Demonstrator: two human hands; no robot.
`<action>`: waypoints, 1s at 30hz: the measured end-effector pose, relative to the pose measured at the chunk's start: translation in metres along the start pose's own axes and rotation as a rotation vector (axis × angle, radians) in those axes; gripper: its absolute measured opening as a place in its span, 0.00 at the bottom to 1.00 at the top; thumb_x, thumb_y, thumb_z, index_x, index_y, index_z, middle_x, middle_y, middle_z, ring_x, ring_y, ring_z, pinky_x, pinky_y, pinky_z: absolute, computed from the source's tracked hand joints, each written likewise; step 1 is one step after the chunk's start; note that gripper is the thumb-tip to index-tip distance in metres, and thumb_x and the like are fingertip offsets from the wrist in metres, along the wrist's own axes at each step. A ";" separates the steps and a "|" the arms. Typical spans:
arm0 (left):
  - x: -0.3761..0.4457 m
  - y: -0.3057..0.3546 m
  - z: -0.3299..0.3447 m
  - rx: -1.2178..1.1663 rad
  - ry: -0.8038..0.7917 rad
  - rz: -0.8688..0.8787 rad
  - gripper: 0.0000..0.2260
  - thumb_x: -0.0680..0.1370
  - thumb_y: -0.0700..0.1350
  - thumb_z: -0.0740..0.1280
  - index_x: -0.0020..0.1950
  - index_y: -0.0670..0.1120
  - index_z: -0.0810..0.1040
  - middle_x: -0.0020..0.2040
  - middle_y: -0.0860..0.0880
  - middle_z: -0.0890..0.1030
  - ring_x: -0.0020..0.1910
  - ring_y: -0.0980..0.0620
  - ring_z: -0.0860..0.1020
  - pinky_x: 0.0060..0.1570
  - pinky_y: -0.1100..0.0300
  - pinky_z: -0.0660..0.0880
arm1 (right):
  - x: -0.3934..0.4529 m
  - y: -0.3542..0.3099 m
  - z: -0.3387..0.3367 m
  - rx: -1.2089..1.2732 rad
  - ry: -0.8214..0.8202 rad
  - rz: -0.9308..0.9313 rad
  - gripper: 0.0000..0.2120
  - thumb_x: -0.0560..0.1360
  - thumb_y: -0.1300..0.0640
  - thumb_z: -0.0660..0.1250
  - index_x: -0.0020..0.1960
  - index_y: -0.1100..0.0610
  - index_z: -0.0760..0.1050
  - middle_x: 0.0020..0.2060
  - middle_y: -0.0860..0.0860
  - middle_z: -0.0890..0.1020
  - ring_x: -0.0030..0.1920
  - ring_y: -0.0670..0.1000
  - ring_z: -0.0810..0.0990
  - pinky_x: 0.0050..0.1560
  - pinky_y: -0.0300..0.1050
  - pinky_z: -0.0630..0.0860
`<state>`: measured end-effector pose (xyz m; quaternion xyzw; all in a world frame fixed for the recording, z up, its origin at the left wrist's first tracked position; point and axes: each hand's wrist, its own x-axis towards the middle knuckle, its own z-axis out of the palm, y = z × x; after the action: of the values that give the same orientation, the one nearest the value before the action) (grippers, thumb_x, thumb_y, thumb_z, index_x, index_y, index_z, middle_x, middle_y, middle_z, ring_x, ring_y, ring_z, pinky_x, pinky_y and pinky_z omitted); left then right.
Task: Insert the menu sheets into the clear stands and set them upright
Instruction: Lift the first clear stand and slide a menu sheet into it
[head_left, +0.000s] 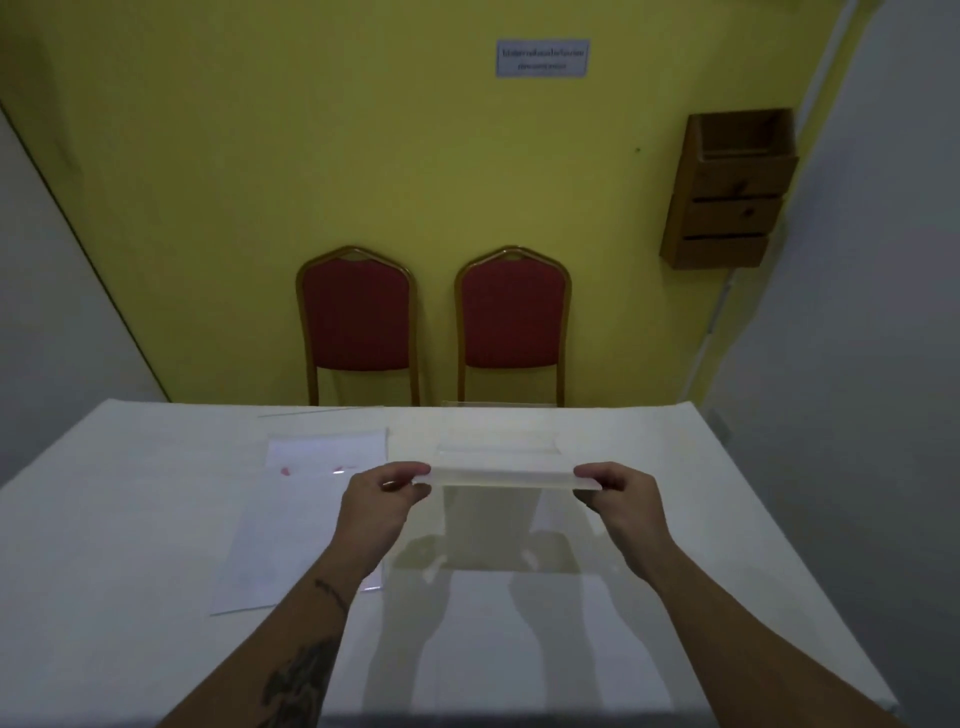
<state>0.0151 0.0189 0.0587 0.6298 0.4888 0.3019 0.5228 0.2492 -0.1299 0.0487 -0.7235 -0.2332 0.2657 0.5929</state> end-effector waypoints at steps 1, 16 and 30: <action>0.000 0.006 0.004 -0.020 0.018 0.030 0.08 0.74 0.39 0.72 0.51 0.49 0.87 0.51 0.51 0.85 0.53 0.52 0.81 0.52 0.60 0.76 | 0.001 -0.005 0.001 0.014 0.014 -0.032 0.10 0.72 0.71 0.72 0.44 0.56 0.83 0.41 0.52 0.84 0.42 0.51 0.81 0.42 0.37 0.76; 0.006 0.074 0.026 -0.179 0.145 0.233 0.05 0.78 0.44 0.69 0.42 0.48 0.80 0.40 0.53 0.80 0.37 0.62 0.79 0.40 0.64 0.74 | 0.036 -0.064 0.001 0.119 0.060 -0.200 0.02 0.75 0.57 0.71 0.44 0.52 0.80 0.43 0.56 0.86 0.47 0.60 0.86 0.47 0.60 0.83; 0.048 0.077 0.018 -0.213 0.111 0.182 0.06 0.77 0.38 0.69 0.46 0.49 0.80 0.47 0.50 0.82 0.42 0.56 0.80 0.37 0.64 0.73 | 0.049 -0.072 0.021 -0.138 0.125 -0.114 0.06 0.78 0.54 0.68 0.52 0.56 0.80 0.40 0.46 0.83 0.41 0.49 0.82 0.36 0.43 0.76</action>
<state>0.0707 0.0584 0.1211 0.5947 0.4232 0.4325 0.5294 0.2710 -0.0691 0.1110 -0.7633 -0.2543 0.1692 0.5693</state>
